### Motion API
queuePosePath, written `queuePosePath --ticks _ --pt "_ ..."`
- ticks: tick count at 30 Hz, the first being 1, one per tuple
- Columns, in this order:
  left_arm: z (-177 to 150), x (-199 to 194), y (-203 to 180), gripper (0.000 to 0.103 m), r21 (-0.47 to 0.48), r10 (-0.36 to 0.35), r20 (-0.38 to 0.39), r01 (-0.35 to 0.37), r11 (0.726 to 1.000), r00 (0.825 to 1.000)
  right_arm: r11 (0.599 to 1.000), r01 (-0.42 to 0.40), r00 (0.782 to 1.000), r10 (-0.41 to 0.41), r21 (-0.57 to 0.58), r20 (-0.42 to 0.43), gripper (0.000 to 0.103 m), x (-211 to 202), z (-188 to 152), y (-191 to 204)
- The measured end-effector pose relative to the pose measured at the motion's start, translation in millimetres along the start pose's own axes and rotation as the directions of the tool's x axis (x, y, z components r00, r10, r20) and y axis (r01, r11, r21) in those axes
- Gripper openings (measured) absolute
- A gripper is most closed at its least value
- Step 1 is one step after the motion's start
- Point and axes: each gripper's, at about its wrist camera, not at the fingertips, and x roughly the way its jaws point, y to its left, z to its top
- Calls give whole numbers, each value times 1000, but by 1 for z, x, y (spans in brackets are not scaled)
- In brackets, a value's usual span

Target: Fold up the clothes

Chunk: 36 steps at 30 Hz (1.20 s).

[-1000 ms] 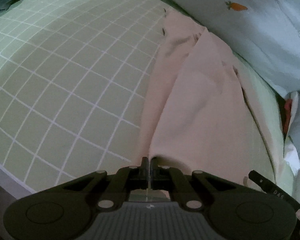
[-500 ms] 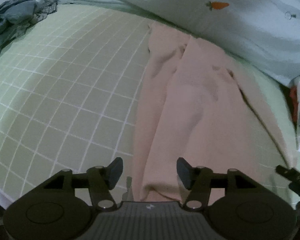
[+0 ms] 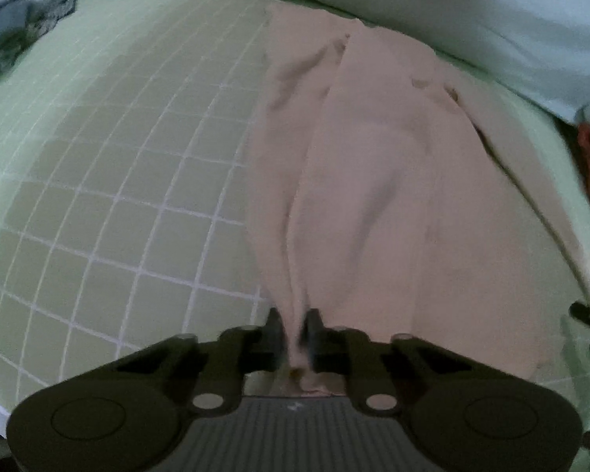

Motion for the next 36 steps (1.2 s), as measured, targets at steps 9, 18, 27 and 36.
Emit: queuePosePath --ticks 9,18,27,36 --pt "-17 -13 26 14 -26 54 -58 -55 998 997 999 -22 1000 22 29 -10 103 -2 -6 6" --pt "-13 -30 25 64 -61 50 43 -47 997 998 995 40 999 -43 90 33 103 7 12 -6" --pt "4 -41 21 70 -86 81 121 -70 994 989 971 149 984 -163 185 67 103 31 44 -47" --pt "18 -41 24 82 -90 138 111 -128 988 984 964 236 968 -245 126 60 103 50 59 -51"
